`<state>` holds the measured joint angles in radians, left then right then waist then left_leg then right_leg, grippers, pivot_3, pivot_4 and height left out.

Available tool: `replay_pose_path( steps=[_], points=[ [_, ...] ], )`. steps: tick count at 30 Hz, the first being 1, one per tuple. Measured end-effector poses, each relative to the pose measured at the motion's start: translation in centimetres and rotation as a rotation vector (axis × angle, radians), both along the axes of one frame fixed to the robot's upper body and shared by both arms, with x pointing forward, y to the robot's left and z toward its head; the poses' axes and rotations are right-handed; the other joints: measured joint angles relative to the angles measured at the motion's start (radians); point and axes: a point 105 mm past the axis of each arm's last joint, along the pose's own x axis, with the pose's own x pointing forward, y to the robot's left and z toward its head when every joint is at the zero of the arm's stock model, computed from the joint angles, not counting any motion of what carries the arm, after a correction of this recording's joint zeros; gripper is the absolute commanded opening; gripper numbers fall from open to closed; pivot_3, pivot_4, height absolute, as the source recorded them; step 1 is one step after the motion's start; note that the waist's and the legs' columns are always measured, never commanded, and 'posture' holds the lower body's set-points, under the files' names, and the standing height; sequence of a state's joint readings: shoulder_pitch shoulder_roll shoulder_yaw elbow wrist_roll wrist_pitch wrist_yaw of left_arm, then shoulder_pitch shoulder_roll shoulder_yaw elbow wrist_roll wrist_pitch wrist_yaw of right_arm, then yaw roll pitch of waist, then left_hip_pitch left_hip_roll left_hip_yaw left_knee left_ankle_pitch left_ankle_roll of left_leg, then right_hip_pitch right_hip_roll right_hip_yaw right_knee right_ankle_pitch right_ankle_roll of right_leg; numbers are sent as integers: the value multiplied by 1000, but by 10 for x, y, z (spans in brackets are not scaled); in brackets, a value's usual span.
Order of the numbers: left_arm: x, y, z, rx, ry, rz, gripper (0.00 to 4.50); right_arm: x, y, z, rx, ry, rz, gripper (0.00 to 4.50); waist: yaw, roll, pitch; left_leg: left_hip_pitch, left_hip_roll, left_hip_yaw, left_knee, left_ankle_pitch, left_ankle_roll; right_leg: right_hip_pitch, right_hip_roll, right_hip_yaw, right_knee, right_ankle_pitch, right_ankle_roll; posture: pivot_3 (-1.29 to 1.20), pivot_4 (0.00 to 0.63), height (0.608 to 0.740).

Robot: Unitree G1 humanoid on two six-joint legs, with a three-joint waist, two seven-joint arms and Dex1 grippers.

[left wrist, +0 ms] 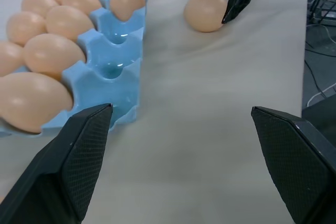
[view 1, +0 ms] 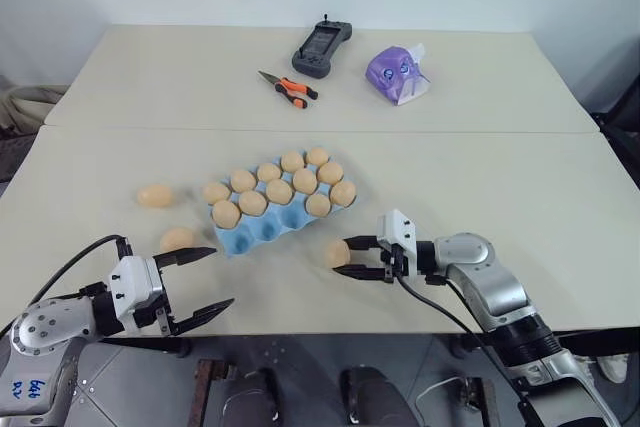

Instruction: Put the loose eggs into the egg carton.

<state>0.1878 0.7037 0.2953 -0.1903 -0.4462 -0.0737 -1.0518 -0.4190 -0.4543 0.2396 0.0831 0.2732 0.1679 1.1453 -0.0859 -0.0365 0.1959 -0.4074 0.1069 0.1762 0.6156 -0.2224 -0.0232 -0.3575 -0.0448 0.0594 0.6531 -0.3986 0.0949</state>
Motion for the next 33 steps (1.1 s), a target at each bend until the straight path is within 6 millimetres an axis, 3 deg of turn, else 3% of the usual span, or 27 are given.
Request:
replay_pose_path(
  steps=[5, 12, 16, 23, 25, 28, 31, 33],
  points=[
    [2, 0, -1, -26, -4, 39, 4500, -2, 4, 9, 54, 14, 9, 1955, -2, 0, 0, 0, 0, 0, 0, 0, 0, 0, 0, 0, 0, 0, 0, 0, 150, 740],
    [-1, 4, -5, -79, -3, 146, 4500, 20, 36, 64, 164, -110, -20, 1955, -16, 0, 0, 1, 1, 0, 0, 1, -1, -1, 1, 0, 2, 0, 0, 0, 150, 740],
    [-4, 8, -9, -95, 4, 190, 4500, 35, 53, 65, 164, -100, -62, 1955, -21, 0, 0, 0, 1, 0, 0, 1, -1, -1, 0, 0, 2, 0, -1, 0, 150, 740],
    [-6, 6, -6, -113, -18, 223, 4500, 44, 61, 50, 105, -86, -71, 4230, -25, 0, 0, 0, 0, 0, 0, 1, -1, -1, 0, 0, 2, 0, 0, 0, 150, 740],
    [-6, 6, -6, -124, -23, 240, 4500, 44, 64, 50, 111, -86, -67, 4462, -28, 0, 0, 0, 0, 0, 0, 1, -1, -1, 1, 0, 2, 0, 0, 0, 150, 740],
    [-4, 5, 0, -175, -52, 286, 4500, 41, 59, 52, 117, -92, -52, 4462, -26, 0, 0, -1, 1, 0, 0, 1, -1, -2, 1, 0, 2, 0, -1, 0, 150, 740],
    [-4, 14, 5, -196, -82, 355, 4500, 31, 34, 50, 130, -93, -40, 4462, -18, -1, -1, -1, 0, -1, 0, 0, -1, 0, 0, -1, 0, 0, 0, 0, 150, 740],
    [-8, 22, 6, -191, -90, 403, 4500, 25, 8, 44, 147, -97, -65, 4462, -13, -1, -1, -1, 0, 0, 0, -1, 1, 0, 0, 0, -2, 0, 0, 0, 150, 740]
  ],
)
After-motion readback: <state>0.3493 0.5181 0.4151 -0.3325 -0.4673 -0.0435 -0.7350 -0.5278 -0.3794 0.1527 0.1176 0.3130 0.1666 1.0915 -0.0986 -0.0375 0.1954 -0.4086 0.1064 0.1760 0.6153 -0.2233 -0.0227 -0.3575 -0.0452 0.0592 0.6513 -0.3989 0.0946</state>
